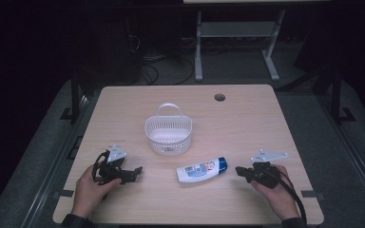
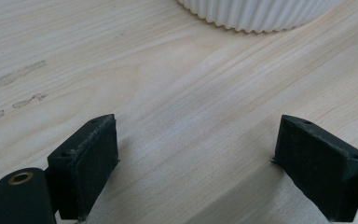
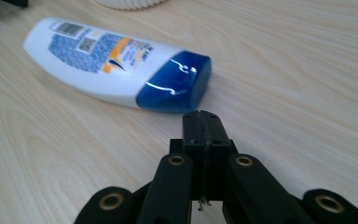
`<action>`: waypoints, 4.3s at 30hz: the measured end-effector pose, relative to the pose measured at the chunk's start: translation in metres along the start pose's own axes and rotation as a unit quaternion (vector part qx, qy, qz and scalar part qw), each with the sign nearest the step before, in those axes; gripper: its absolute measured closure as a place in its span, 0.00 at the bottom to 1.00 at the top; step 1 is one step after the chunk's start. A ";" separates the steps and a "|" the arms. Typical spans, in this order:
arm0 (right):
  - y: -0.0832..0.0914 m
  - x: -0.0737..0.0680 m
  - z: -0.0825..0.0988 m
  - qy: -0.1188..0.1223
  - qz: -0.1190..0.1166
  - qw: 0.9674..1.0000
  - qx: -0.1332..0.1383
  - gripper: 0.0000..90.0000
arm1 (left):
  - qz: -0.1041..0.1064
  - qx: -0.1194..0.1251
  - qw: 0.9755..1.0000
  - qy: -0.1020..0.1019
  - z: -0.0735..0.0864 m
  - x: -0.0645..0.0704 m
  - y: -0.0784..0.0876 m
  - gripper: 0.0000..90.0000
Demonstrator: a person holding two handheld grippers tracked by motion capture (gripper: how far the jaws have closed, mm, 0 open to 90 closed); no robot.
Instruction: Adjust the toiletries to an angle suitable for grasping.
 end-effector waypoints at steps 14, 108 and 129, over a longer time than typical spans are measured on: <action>-0.020 -0.023 -0.012 0.021 -0.019 1.000 -0.008 1.00 | 0.000 0.000 1.000 0.000 0.000 0.000 0.000 0.14; -0.067 -0.073 -0.077 0.060 -0.074 0.995 0.010 1.00 | 0.002 -0.001 1.000 -0.002 0.001 0.001 0.001 0.14; -0.102 -0.119 -0.096 0.085 -0.100 0.991 -0.002 1.00 | 0.002 0.001 1.000 0.000 0.001 0.001 0.001 0.14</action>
Point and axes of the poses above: each handheld gripper's, and its own axes: y roughly backward along the jaws, z roughly out of its underside, x roughly to its right, the point moved 4 cm from there along -y, roughly forward along the jaws, and after that the axes turned 3 degrees about z, right-handed, at the moved point
